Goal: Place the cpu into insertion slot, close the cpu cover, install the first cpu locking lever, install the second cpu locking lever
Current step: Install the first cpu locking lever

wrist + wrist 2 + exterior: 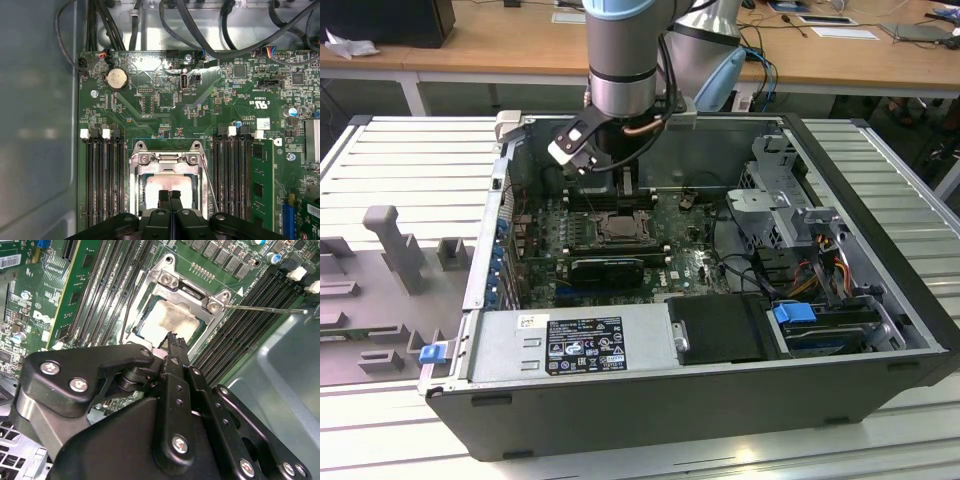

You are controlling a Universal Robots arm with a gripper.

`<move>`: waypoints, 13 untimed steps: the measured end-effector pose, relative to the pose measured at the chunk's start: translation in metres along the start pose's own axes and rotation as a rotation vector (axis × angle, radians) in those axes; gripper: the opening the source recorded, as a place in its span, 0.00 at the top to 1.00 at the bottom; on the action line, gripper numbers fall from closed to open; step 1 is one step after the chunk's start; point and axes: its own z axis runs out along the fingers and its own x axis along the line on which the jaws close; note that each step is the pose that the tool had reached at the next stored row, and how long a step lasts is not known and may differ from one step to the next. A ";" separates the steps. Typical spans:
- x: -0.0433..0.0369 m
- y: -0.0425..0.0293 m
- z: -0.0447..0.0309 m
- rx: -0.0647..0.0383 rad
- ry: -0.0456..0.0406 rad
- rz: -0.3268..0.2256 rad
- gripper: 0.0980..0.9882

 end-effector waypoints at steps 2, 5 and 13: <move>0.0000 0.0000 -0.0004 0.000 0.0003 0.000 0.99; 0.0000 0.0001 -0.0010 0.000 0.0002 0.000 0.99; 0.0000 0.0001 -0.0018 0.000 0.0004 0.000 0.99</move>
